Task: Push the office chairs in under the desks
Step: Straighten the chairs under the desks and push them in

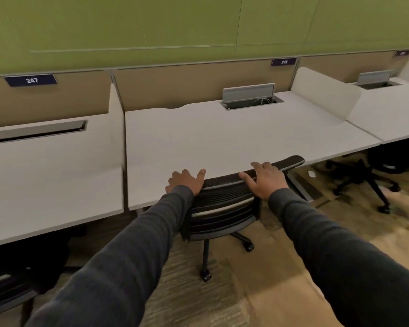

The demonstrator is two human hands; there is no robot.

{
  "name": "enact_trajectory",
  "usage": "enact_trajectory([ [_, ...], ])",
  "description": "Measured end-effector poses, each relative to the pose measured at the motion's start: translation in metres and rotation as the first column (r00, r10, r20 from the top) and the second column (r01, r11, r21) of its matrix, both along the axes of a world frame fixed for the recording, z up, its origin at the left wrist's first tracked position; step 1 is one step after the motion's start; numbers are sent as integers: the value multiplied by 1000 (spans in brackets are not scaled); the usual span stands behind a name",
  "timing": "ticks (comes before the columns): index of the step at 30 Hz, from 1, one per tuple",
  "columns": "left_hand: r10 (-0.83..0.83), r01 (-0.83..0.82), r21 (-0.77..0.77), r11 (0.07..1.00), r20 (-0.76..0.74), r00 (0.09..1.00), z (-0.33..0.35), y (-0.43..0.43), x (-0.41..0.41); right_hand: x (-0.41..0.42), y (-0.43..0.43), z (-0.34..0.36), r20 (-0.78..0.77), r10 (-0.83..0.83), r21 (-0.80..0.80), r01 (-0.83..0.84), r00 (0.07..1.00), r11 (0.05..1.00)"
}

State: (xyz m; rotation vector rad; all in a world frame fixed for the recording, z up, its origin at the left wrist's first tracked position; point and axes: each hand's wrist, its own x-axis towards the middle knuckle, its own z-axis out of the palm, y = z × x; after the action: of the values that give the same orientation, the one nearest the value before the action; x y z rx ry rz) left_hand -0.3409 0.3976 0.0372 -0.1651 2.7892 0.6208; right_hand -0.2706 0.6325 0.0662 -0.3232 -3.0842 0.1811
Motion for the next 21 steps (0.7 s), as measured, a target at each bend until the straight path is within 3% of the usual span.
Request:
enact_trajectory([
  [5,84,-92,86,992,94,992,-5,29,-14,-28,67,0,44,-29,28,28,999,999],
  [11,126,-119,-52,992,176,976,-7,43,-47,-81,128,-7,198,-162,146,134,967,980],
  [16,171,-157,-101,983,155,973,-14,48,-53,-114,171,-7,350,-107,-9,117,931,993],
  [21,233,-220,-121,968,101,967,-9,61,-47,-121,192,-13,305,-29,-59,49,952,997],
])
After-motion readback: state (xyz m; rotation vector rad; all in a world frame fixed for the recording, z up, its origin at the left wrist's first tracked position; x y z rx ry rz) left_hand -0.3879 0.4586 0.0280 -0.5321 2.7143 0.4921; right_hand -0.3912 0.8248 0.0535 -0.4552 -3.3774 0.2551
